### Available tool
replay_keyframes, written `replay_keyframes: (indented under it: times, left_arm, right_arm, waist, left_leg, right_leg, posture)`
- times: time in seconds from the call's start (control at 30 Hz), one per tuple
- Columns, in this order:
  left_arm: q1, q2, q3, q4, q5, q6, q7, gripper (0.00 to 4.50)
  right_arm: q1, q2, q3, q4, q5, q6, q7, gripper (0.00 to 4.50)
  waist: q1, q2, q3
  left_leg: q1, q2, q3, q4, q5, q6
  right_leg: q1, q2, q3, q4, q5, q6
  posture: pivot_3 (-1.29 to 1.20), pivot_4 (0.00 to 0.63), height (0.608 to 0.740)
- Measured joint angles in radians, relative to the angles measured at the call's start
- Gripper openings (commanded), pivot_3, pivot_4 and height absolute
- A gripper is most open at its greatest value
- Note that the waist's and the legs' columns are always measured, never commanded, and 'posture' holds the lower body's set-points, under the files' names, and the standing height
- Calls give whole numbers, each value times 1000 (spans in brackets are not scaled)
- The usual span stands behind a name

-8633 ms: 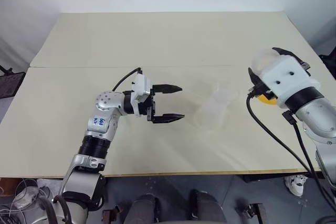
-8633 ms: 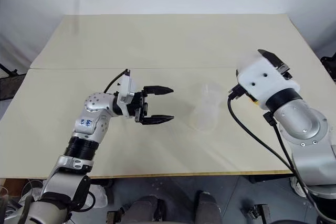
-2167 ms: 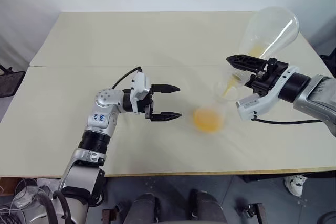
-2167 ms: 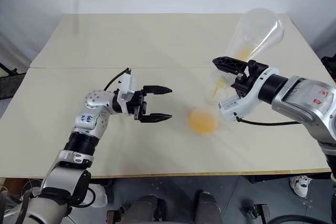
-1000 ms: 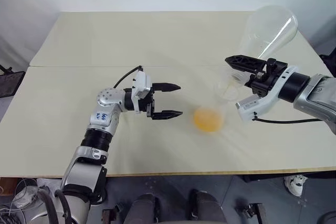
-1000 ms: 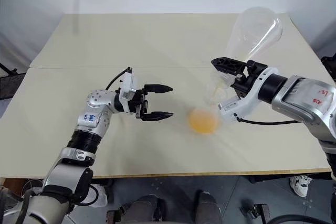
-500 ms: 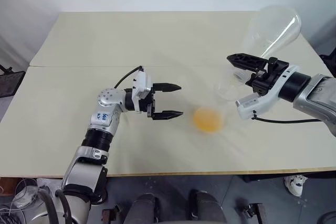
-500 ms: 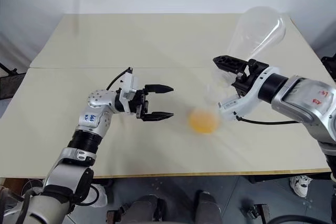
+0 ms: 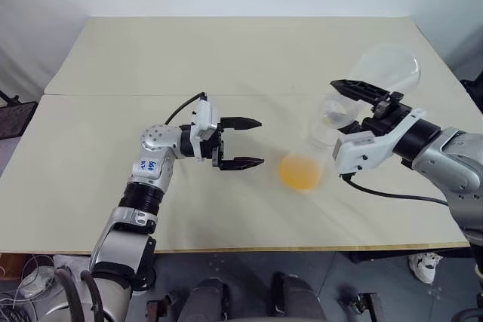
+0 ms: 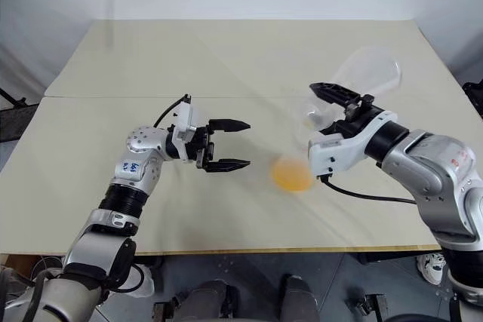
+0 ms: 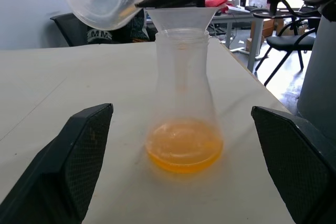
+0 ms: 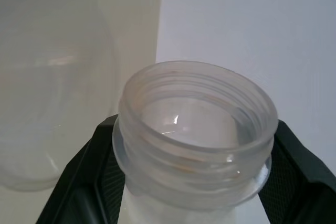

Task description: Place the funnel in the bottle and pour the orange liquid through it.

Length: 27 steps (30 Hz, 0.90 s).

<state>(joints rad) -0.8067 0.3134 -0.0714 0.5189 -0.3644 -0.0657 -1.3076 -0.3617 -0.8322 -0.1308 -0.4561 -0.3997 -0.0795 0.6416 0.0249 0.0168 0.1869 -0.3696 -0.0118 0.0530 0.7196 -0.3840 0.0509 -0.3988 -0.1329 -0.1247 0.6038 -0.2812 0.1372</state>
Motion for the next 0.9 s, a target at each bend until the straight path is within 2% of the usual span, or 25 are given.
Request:
replay_keyframes:
  times: [0.17,0.33,0.5,0.63,0.9]
  left_arm:
    - [-3,15,3,0,2,5,-5,4500]
    - [-3,27,7,-1,3,20,-8,4500]
    - [-4,39,8,-2,8,27,-16,4500]
    - [-4,41,11,-5,10,37,-16,4500]
    - [-1,41,13,-44,11,51,-9,4500]
  right_arm:
    - [8,58,-91,-17,86,183,-7,2805]
    - [-50,115,-179,-16,182,356,-49,2805]
    - [-102,227,-330,37,322,531,-139,2805]
    - [-77,304,-442,155,452,592,-184,2805]
    - [-30,322,-506,231,607,580,-215,2805]
  waist:
    - [0,0,0]
    - [-1,0,0]
    - [0,0,0]
    - [-2,0,0]
    - [-3,1,0]
  left_leg:
    - [0,0,0,0,0,0]
    - [0,0,-1,0,0,0]
    - [0,-1,-1,0,0,0]
    - [1,-2,-1,-1,0,0]
    - [1,-2,-1,-2,0,0]
  right_leg:
    - [0,0,0,0,0,0]
    - [0,0,0,1,0,0]
    - [0,-1,0,2,0,0]
    - [0,-1,0,2,0,0]
    - [-1,-1,1,3,0,0]
  posture:
    - [0,150,740]
    - [0,150,740]
    - [0,150,740]
    - [0,150,740]
    - [0,150,740]
